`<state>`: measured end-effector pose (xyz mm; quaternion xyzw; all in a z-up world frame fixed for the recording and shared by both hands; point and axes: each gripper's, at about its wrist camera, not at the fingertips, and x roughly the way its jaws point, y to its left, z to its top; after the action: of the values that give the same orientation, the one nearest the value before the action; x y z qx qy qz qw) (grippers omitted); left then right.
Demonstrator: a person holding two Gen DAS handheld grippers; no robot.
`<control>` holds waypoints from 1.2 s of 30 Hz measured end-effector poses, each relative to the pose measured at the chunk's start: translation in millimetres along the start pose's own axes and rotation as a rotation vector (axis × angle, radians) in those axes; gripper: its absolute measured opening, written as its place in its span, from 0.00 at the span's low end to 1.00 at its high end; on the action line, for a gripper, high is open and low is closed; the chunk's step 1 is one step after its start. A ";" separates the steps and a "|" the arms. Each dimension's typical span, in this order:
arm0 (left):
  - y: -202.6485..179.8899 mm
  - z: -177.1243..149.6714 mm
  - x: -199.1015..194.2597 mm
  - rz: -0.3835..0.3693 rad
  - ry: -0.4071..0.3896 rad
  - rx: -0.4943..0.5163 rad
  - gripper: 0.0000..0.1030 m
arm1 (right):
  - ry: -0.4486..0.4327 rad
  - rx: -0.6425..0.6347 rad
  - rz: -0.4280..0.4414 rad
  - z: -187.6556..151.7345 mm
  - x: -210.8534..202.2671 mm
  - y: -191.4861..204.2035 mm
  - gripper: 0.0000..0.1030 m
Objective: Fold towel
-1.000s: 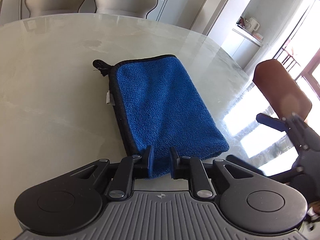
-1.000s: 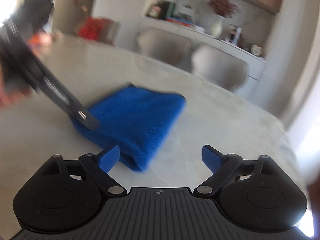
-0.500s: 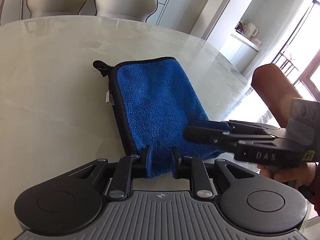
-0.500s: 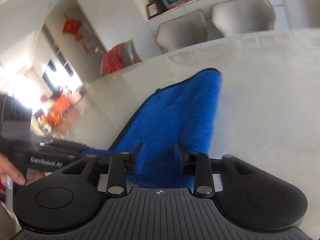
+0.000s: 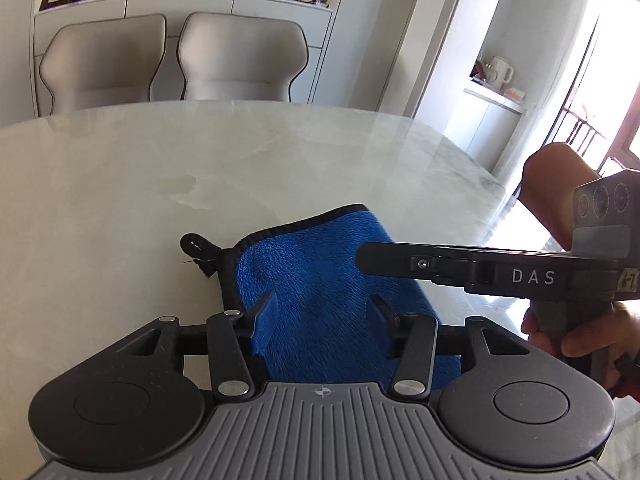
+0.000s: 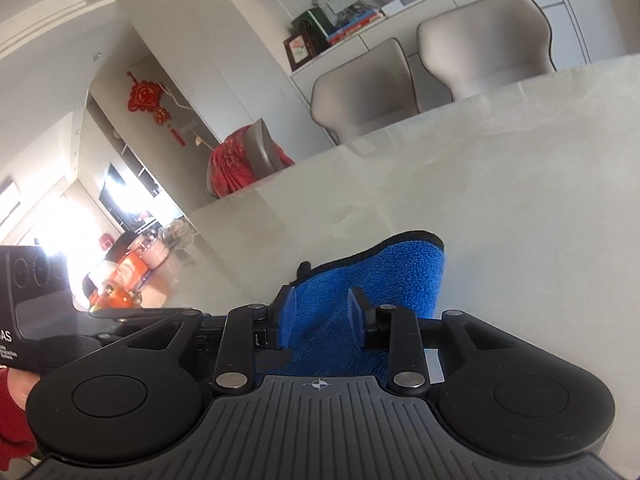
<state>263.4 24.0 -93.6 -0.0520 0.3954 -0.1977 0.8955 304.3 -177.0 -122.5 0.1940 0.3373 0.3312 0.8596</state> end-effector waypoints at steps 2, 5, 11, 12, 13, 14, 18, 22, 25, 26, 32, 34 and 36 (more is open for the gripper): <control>2.6 -4.2 3.5 -0.003 -0.001 0.005 0.48 | 0.010 0.026 -0.002 -4.0 4.7 -10.7 0.22; 4.1 -9.9 -0.6 -0.015 -0.016 0.050 0.46 | -0.006 0.086 0.024 -7.7 1.4 -24.6 0.14; -0.3 5.3 -7.2 -0.020 -0.086 0.070 0.47 | -0.067 0.020 0.075 9.5 -2.1 -10.2 0.33; -0.5 9.4 -4.0 -0.022 -0.089 0.069 0.49 | -0.066 0.025 0.063 14.0 1.0 -10.5 0.34; -0.6 13.6 -0.8 -0.024 -0.092 0.067 0.49 | -0.060 0.029 0.046 17.9 5.8 -12.4 0.34; -0.7 17.5 2.9 -0.024 -0.093 0.066 0.49 | -0.053 0.029 0.031 20.4 10.3 -14.8 0.34; 5.6 21.3 21.3 -0.017 -0.059 0.053 0.48 | -0.023 0.074 0.014 20.8 22.1 -32.2 0.31; 11.5 17.7 27.2 -0.025 -0.049 0.046 0.47 | -0.019 0.157 0.009 18.0 22.5 -51.3 0.14; 5.3 9.5 7.7 -0.035 -0.066 0.038 0.47 | -0.026 0.115 0.023 18.5 12.0 -41.1 0.27; 3.2 6.8 1.1 -0.038 -0.071 0.035 0.48 | -0.029 0.097 0.028 18.5 8.1 -36.3 0.35; -9.6 -10.3 -38.0 -0.059 -0.104 0.017 0.52 | -0.010 0.055 0.089 -13.6 -41.3 6.1 0.36; -16.3 -23.7 -48.1 -0.073 -0.092 0.004 0.53 | 0.014 0.075 0.100 -30.2 -54.4 12.5 0.36; -22.9 -39.1 -54.1 -0.072 -0.072 0.010 0.53 | 0.033 0.089 0.096 -43.0 -62.6 16.6 0.36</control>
<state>194.8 26.9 -77.3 -0.0689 0.3600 -0.2297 0.9016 231.9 -204.4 -115.0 0.2426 0.3563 0.3598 0.8275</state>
